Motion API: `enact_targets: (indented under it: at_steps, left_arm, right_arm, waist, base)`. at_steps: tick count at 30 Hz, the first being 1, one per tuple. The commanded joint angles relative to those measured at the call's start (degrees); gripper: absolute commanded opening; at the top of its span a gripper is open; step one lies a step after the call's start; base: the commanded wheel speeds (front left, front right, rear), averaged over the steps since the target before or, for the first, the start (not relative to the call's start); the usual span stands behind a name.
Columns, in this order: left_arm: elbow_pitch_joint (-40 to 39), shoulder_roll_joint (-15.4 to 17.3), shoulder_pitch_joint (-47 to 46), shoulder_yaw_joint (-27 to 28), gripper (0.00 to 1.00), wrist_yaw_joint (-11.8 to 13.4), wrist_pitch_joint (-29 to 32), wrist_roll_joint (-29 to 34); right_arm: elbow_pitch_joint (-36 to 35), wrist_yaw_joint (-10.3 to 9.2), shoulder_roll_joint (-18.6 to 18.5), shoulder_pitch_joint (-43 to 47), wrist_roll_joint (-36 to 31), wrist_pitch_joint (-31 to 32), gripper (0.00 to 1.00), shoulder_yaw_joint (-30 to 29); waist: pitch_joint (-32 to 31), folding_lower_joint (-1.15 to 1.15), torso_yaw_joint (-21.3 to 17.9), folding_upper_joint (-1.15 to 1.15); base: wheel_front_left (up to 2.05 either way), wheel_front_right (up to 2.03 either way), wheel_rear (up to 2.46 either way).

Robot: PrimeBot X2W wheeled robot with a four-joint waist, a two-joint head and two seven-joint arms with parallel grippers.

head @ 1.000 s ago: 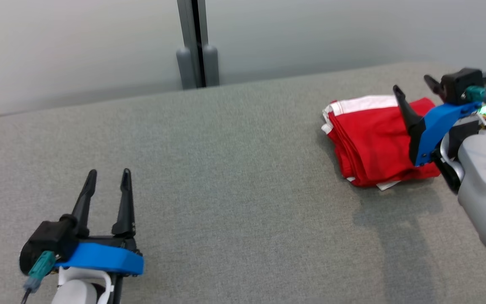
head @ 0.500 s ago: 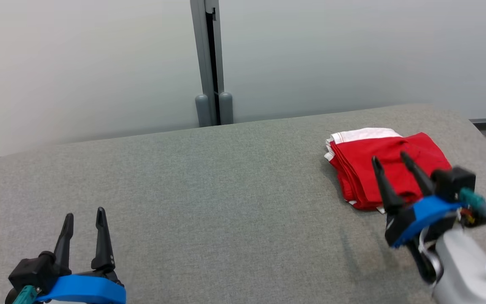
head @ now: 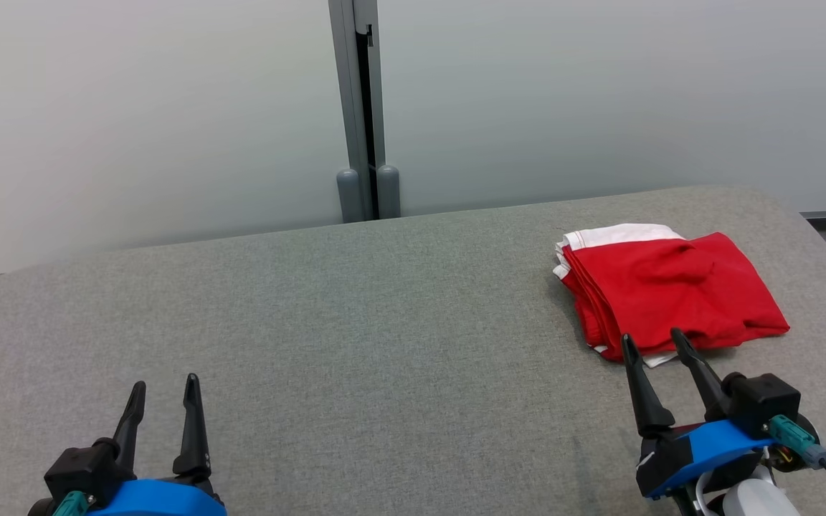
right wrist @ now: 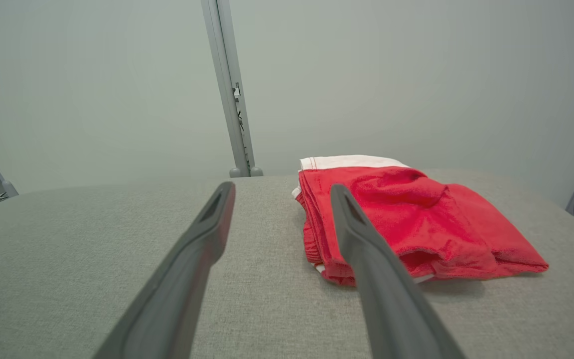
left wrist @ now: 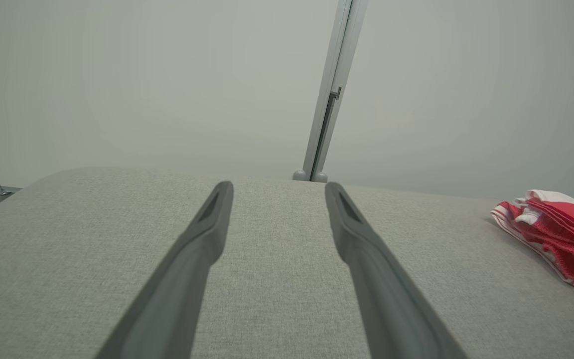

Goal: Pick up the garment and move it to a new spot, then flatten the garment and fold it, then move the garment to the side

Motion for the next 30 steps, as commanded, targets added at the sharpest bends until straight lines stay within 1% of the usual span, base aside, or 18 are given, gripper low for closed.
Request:
enact_targets:
  at_steps: [1,10,11,14,30]
  left_arm:
    - [0.04,0.05,0.22,0.26,1.0,-0.09,-0.14,0.26]
    - [0.56,-0.37,0.71,0.9,1.0,-0.44,-0.13,0.47]
    - [0.48,-0.32,0.3,0.76,0.0,-0.06,-0.01,0.44]
    - [1.72,-0.7,1.04,0.73,0.0,-0.03,0.35,0.13]
    - [0.05,-1.42,-0.41,2.2,0.0,-0.12,4.93,-15.72]
  right_arm:
    - [-0.57,0.01,0.18,0.46,-0.38,-0.16,1.0,-0.26]
    - [-1.55,0.01,0.84,0.43,-1.56,-0.16,1.0,-0.66]
    - [-1.22,0.0,0.74,-0.01,-1.22,0.01,0.0,-0.59]
    - [0.0,0.0,0.89,0.61,-0.89,0.29,0.0,-0.6]
    - [-2.16,0.0,1.49,1.23,16.03,4.88,0.0,-3.1]
  waist:
    - [-0.03,0.0,0.02,0.0]
    - [-0.48,0.0,0.28,0.0]
    - [-0.5,0.0,0.28,0.0]
    - [-0.51,0.0,0.32,0.0]
    - [-0.04,0.0,0.93,0.0]
  base:
    - [0.0,0.0,0.0]
    - [0.0,0.0,0.0]
    - [0.0,0.0,0.0]
    - [0.0,0.0,0.0]
    - [0.0,0.0,0.0]
